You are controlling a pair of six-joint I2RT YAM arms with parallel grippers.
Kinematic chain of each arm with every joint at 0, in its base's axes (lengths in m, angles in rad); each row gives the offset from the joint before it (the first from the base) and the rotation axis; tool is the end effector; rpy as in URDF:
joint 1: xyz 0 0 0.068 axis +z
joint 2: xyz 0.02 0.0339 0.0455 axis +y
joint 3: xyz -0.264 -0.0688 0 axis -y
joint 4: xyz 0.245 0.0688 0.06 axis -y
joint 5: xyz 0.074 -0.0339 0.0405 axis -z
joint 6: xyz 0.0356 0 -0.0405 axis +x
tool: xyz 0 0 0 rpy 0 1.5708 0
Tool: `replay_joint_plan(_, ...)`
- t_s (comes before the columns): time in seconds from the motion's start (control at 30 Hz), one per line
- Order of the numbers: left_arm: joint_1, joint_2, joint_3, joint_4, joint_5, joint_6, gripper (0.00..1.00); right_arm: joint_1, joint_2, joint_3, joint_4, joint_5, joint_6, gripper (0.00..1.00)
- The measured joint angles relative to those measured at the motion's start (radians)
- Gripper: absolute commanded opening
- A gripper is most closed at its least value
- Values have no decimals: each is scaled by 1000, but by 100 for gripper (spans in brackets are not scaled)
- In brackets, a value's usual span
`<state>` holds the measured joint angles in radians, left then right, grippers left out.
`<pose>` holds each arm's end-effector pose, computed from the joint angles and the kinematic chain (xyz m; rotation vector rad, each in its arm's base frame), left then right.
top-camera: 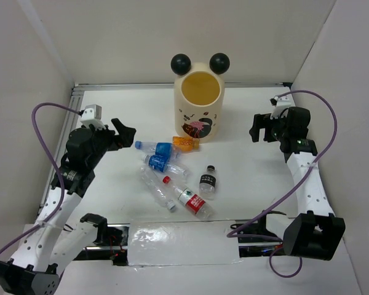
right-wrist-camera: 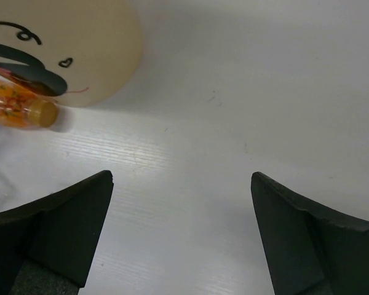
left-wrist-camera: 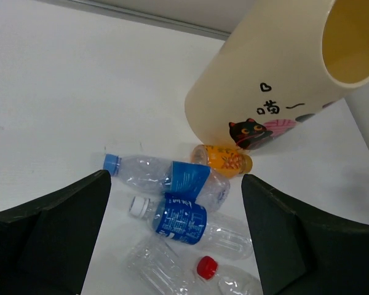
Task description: Put the plastic bottles in the bin
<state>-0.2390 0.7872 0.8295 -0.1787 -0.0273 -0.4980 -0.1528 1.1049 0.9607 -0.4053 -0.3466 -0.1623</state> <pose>0.1795 -0.0427 0.3559 -0.2445 1.7178 -0.5230 0.2431 -0.0252 0.3174 -0.2138 2.0781 0.1767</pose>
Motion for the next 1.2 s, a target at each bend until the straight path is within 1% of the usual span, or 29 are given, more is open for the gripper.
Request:
replay_joint_plan(0.17,0,2,0,-51,43,-24,100,0,0,-2,-40,39,-58,100)
replay_joint_plan(0.33,0,19,-1,-69,69,-33,100,-5,-2,-7,-51,58,-100,100)
replay_joint_plan(0.37,0,22,-1,-70,75,-33,98,-8,-2,-9,-53,60,-113,100)
replay_joint_plan(0.43,0,30,-2,-69,84,-35,90,-14,-3,-13,-61,48,-139,100)
replay_joint_plan(0.47,0,35,-3,-68,90,-34,86,-18,-3,-14,-68,38,-156,97)
replay_joint_plan(0.5,0,42,-5,-68,97,-33,70,-22,-4,-16,-75,18,-174,84)
replay_joint_plan(0.53,0,48,-7,-67,104,-39,60,-24,-7,-20,-80,-1,-192,69)
replay_joint_plan(0.57,0,55,-9,-67,109,-39,49,-25,-12,-26,-85,-24,-204,37)
replay_joint_plan(0.6,0,63,-10,-67,117,-32,31,-27,-21,-35,-89,-49,-221,30)
replay_joint_plan(0.63,0,71,-11,-66,122,-38,31,-27,-29,-41,-97,-71,-226,30)
replay_joint_plan(0.67,0,80,-13,-64,127,-34,26,-27,-38,-50,-102,-100,-231,37)
replay_joint_plan(0.7,0,86,-15,-63,133,-32,27,-27,-45,-55,-113,-129,-240,67)
replay_joint_plan(0.73,0,95,-18,-64,138,-29,33,-27,-49,-56,-125,-162,-248,83)
replay_joint_plan(0.77,-2,103,-19,-65,140,-27,64,-27,-50,-56,-135,-198,-269,98)
replay_joint_plan(0.8,-5,114,-19,-64,142,-15,78,-27,-50,-56,-146,-235,-292,100)
replay_joint_plan(0.83,-9,126,-18,-64,144,-11,86,-27,-50,-56,-159,-272,-322,100)
replay_joint_plan(0.87,-15,143,-17,-66,144,0,89,-26,-50,-56,-172,-302,-344,100)
replay_joint_plan(1.0,-59,246,16,-85,134,63,90,0,-50,-69,-188,-385,-390,100)
replay_joint_plan(1.17,-90,406,69,-71,110,214,90,47,-30,-86,-190,-428,-405,100)
replay_joint_plan(1.2,-92,450,95,-81,109,235,85,52,-23,-86,-190,-429,-406,100)
